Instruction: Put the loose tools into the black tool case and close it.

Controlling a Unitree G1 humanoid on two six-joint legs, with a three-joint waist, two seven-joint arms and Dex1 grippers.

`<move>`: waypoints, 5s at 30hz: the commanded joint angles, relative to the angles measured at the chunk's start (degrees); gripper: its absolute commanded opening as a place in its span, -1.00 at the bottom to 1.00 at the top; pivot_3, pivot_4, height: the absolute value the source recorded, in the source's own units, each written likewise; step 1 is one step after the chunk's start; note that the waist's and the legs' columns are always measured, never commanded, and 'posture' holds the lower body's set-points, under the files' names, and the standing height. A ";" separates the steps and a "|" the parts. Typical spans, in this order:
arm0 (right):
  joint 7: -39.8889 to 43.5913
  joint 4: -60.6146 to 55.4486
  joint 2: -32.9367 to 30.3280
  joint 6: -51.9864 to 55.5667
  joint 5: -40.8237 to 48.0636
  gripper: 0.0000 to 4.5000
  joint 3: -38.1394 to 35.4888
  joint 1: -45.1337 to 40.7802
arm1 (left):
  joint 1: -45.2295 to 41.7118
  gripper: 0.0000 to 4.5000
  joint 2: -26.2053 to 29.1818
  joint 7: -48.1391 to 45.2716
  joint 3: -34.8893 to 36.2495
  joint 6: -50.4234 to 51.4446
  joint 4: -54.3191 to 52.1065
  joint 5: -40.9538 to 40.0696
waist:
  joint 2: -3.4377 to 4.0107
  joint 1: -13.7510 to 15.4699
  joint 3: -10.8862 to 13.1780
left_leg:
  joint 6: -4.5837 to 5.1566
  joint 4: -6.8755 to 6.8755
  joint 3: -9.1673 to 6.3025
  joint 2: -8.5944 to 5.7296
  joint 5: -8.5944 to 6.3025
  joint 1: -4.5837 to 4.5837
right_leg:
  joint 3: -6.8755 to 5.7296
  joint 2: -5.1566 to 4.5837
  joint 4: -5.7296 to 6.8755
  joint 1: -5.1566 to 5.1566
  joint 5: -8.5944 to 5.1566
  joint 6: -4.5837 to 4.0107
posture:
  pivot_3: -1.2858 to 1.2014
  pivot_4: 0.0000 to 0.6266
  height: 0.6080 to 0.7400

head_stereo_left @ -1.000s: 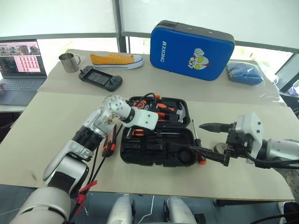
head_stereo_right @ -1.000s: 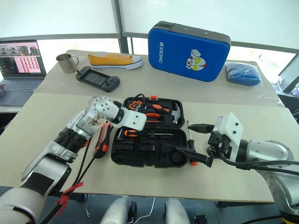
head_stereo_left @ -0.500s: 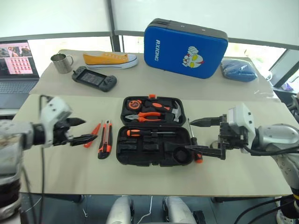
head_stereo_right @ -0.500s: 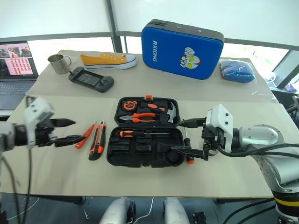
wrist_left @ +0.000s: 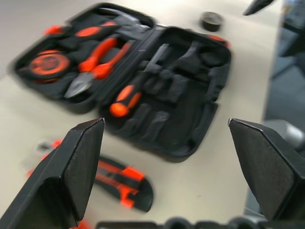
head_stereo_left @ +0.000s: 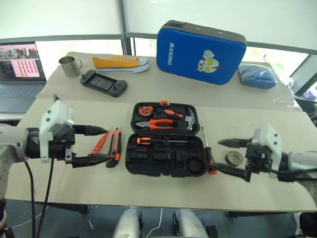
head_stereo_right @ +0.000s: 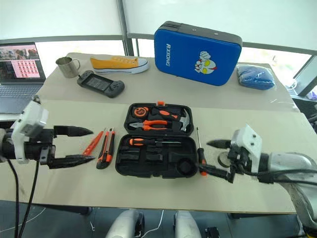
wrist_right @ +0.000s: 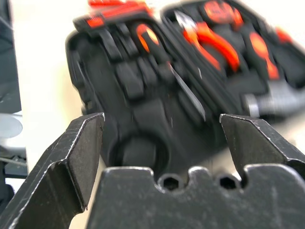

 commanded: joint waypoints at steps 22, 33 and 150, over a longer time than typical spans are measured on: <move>-21.95 2.98 12.18 -0.24 -17.49 1.00 13.88 3.14 | -15.54 0.99 2.45 -1.94 -19.03 -14.11 5.90 -3.55 | -0.02 -1.20 -0.01 | 0.00 0.03 0.21 -0.05 0.01 -0.02 | 0.06 0.07 -0.02 -0.03 -0.01 -0.01 | 0.03 -0.52 0.98; -25.22 1.07 14.59 2.61 -17.77 -0.53 10.22 2.69 | -15.08 1.00 2.59 0.19 -19.85 -15.92 6.70 -3.06 | -0.02 -1.24 -0.01 | 0.00 0.04 0.21 -0.04 0.01 -0.01 | 0.07 0.07 -0.01 -0.03 0.00 0.00 | 0.03 -0.52 0.98; 7.68 41.45 26.30 -24.77 -35.85 -0.99 43.34 -39.33 | -4.79 1.00 9.89 4.62 -14.33 -20.99 6.22 -2.38 | 0.15 -1.56 0.20 | -0.04 -0.06 0.51 0.05 0.02 0.18 | 0.00 0.11 0.06 -0.06 0.01 -0.11 | 0.03 -0.52 0.98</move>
